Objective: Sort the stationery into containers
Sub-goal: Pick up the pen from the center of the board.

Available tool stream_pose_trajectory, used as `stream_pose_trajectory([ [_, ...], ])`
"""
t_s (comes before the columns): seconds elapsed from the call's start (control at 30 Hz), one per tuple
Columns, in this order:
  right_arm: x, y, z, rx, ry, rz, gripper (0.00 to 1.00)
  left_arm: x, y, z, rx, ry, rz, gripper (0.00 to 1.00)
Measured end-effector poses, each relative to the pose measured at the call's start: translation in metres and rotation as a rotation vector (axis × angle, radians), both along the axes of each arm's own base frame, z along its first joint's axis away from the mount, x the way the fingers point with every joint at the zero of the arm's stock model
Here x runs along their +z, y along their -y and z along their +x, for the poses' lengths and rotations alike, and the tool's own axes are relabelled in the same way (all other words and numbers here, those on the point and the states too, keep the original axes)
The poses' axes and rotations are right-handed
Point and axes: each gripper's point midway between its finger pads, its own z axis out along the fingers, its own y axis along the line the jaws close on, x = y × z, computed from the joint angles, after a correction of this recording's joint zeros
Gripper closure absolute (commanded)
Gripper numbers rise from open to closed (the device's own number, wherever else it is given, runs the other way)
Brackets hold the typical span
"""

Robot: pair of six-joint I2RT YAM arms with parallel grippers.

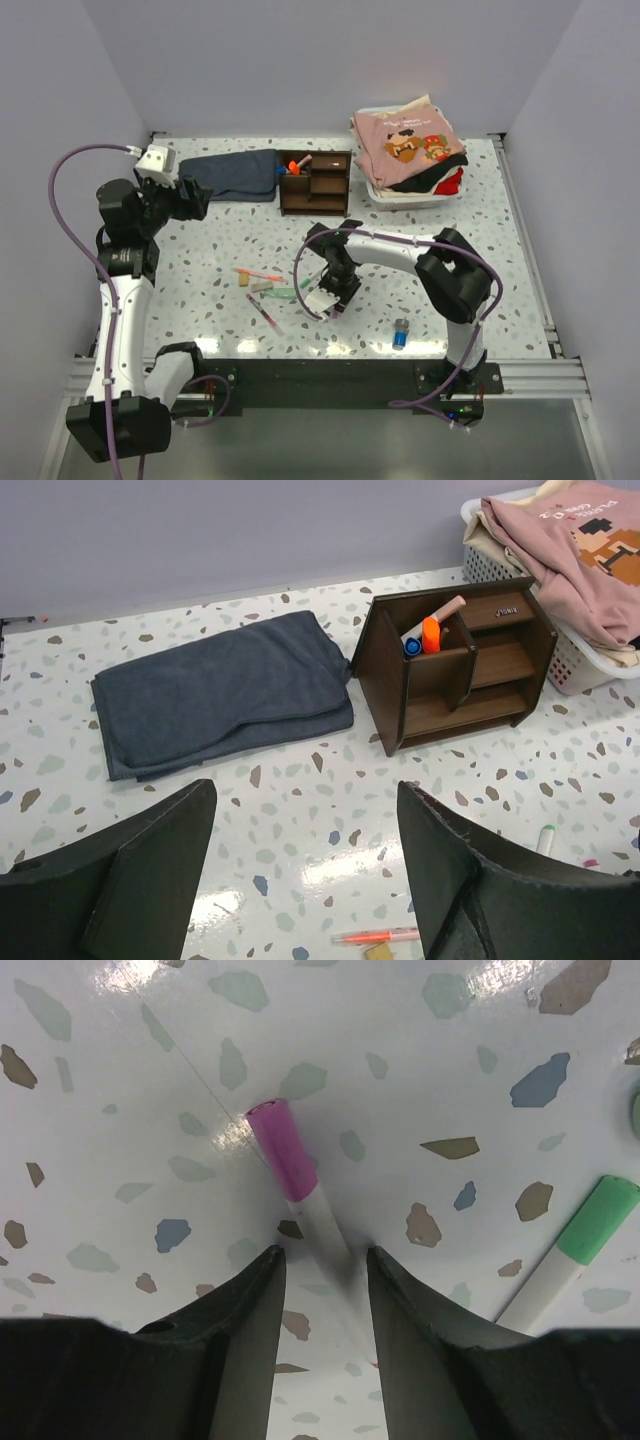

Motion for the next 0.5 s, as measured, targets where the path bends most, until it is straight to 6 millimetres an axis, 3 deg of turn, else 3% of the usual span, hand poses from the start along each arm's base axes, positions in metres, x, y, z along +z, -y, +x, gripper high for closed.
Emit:
stream_pose_trajectory([
  [0.23,-0.0012,-0.0036,-0.0033,0.027,0.018,-0.013,0.65,0.0052,-0.0025,-0.003,0.01,0.016,0.001,0.22],
  [0.37,-0.003,-0.007,-0.0032,0.033,0.036,-0.004,0.86,0.0077,-0.0032,-0.0045,0.013,0.024,0.003,0.22],
  [0.4,-0.0035,-0.0076,-0.0034,0.032,0.039,-0.001,0.96,0.0079,-0.0032,-0.0046,0.013,0.025,0.003,0.22],
  [0.5,-0.003,-0.0085,-0.0036,0.011,0.043,0.004,1.0,0.0075,-0.0037,-0.0046,0.015,0.024,0.002,0.22],
])
